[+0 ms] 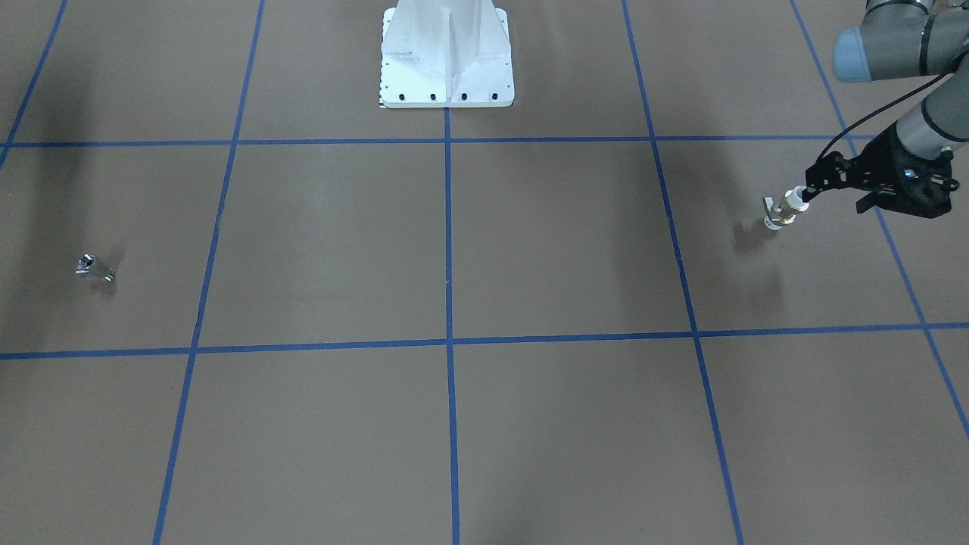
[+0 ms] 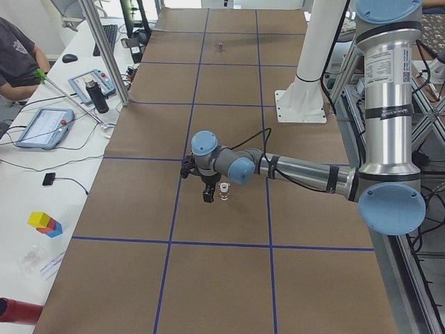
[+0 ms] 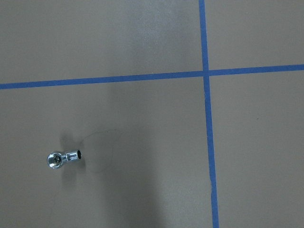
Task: Assemble PPR valve and pipe with both arms
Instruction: 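Lower the left gripper onto the white PPR valve and close it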
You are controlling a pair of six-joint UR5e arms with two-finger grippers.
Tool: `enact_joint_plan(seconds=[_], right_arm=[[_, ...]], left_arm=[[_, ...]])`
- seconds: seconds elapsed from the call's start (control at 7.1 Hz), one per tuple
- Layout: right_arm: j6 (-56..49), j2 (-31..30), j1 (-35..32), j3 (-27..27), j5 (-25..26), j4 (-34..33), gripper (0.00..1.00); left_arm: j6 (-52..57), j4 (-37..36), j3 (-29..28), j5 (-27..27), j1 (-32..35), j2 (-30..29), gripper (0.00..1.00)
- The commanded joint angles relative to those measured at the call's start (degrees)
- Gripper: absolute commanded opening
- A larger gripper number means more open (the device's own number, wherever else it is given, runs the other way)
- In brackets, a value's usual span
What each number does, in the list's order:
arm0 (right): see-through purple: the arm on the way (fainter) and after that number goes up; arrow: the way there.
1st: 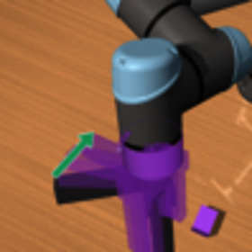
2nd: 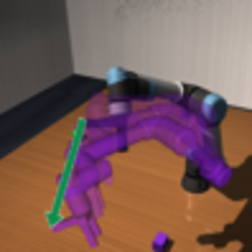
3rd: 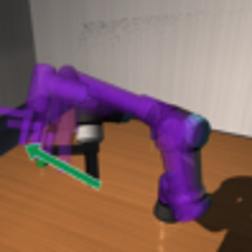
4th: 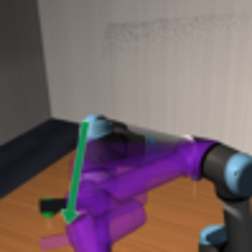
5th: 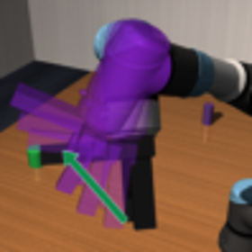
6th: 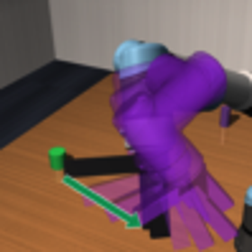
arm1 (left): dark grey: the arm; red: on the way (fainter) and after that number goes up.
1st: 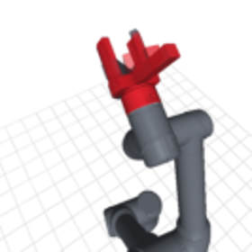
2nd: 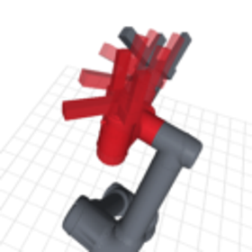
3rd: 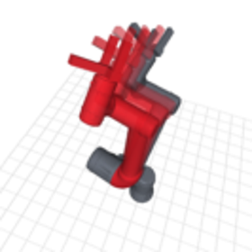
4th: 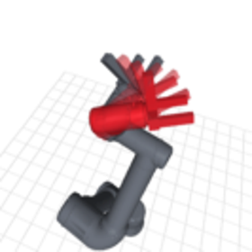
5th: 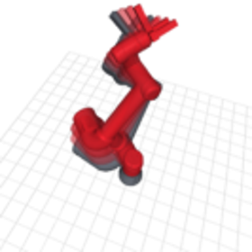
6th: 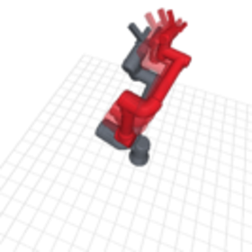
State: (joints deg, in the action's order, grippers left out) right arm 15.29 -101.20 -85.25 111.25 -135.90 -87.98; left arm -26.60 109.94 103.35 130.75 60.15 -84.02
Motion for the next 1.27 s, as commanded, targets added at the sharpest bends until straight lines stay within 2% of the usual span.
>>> enact_joint_plan(seconds=[0.0, 0.42, 0.85, 0.99, 1.13], right_arm=[[0.00, 0.03, 0.00, 0.02, -0.07, 0.00, 1.00], [0.00, 0.03, 0.00, 0.02, -0.07, 0.00, 1.00], [0.00, 0.03, 0.00, -0.06, -0.07, -0.08, 1.00], [0.00, -0.05, 0.00, -0.06, -0.07, -0.08, 1.00], [0.00, -0.05, 0.00, -0.32, -0.07, -0.08, 1.00]], left_arm=[[-2.23, 2.03, 0.62, -2.08, -3.02, 0.61, 1.00], [-8.17, 2.03, 1.15, -2.08, -3.99, 2.45, 1.00], [-8.39, 2.03, 1.41, -2.16, -5.04, 2.37, 1.00], [-8.30, 2.38, 1.59, -2.16, -5.04, 2.37, 0.83], [-8.21, 3.95, 1.50, -2.16, -4.95, 2.46, 0.25]])
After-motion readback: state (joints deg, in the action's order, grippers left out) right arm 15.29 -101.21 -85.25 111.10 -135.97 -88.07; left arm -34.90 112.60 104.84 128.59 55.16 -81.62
